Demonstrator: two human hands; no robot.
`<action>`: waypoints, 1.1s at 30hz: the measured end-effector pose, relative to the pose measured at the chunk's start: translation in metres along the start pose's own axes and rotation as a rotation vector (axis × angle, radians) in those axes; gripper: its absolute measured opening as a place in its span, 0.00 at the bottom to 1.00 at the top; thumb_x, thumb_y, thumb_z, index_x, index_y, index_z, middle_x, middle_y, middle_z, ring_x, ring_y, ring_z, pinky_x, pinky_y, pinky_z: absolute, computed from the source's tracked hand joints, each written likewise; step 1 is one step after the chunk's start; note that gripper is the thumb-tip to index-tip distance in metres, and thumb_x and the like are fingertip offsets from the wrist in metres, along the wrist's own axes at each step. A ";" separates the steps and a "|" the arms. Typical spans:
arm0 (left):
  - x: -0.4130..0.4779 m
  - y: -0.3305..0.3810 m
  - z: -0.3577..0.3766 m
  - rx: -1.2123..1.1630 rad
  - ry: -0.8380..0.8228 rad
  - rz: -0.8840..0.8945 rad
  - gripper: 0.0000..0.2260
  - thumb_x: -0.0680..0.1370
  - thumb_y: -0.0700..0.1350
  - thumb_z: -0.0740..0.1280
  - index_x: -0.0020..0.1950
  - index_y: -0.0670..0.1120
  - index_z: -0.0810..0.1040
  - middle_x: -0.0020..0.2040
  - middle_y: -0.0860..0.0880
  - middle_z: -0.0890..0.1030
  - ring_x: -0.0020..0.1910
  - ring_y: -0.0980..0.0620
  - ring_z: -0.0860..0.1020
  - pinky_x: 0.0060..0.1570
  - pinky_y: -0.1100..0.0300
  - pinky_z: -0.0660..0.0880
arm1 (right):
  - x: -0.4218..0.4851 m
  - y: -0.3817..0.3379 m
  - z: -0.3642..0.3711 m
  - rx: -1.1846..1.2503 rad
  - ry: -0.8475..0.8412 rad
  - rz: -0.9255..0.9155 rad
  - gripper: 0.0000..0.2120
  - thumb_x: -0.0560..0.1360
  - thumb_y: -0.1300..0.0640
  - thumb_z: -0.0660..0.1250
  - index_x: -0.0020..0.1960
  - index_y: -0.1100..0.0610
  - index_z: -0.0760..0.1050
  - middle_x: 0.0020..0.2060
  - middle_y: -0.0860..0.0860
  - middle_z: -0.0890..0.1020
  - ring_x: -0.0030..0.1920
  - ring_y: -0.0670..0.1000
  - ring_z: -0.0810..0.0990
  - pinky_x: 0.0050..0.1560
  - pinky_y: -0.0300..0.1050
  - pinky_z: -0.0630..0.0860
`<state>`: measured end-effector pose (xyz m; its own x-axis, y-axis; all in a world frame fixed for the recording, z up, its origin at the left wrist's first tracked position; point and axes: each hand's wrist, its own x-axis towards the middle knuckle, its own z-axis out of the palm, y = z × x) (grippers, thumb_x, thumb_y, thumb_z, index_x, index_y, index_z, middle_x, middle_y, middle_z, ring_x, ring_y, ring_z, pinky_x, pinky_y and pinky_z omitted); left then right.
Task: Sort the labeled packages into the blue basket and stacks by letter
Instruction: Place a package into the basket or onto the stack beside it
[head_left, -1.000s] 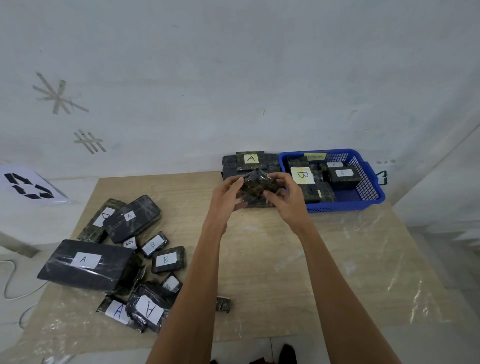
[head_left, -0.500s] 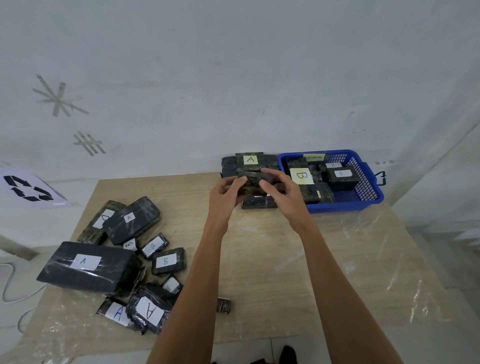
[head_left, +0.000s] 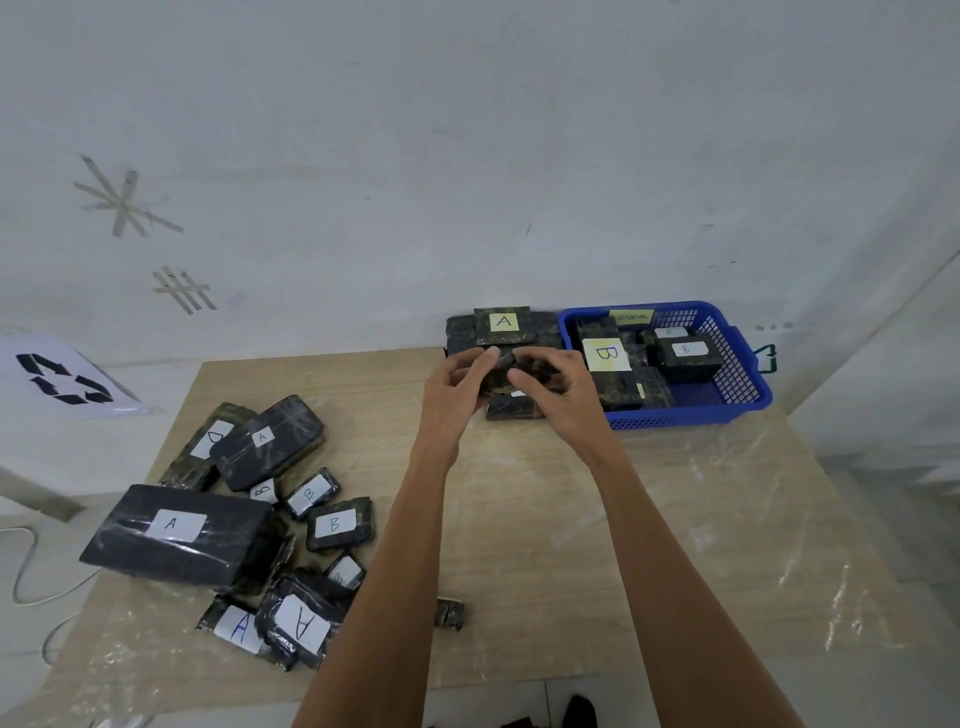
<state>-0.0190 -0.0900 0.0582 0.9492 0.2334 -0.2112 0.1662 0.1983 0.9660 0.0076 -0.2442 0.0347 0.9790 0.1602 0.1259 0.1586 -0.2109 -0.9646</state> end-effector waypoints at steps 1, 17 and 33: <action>-0.001 0.000 0.001 0.006 -0.012 -0.012 0.15 0.77 0.54 0.74 0.59 0.47 0.83 0.50 0.49 0.86 0.53 0.53 0.84 0.55 0.58 0.81 | 0.000 -0.001 0.000 -0.001 0.003 -0.018 0.18 0.74 0.45 0.75 0.63 0.45 0.79 0.58 0.52 0.73 0.56 0.54 0.79 0.56 0.47 0.81; -0.013 0.005 0.002 -0.043 -0.046 -0.046 0.13 0.79 0.55 0.69 0.55 0.47 0.85 0.54 0.42 0.85 0.56 0.47 0.83 0.53 0.51 0.83 | -0.007 -0.021 -0.006 0.190 -0.078 0.219 0.13 0.83 0.44 0.59 0.65 0.46 0.74 0.61 0.51 0.77 0.59 0.50 0.78 0.53 0.47 0.78; -0.013 -0.008 0.028 -0.080 -0.056 -0.060 0.14 0.77 0.49 0.74 0.59 0.44 0.81 0.58 0.40 0.83 0.58 0.44 0.82 0.46 0.62 0.80 | -0.013 -0.013 -0.029 0.259 -0.056 0.197 0.10 0.83 0.57 0.59 0.58 0.61 0.76 0.54 0.60 0.81 0.53 0.52 0.80 0.54 0.51 0.79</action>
<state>-0.0251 -0.1208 0.0568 0.9519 0.1658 -0.2576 0.2035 0.2863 0.9363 -0.0038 -0.2712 0.0521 0.9780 0.1949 -0.0747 -0.0777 0.0081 -0.9969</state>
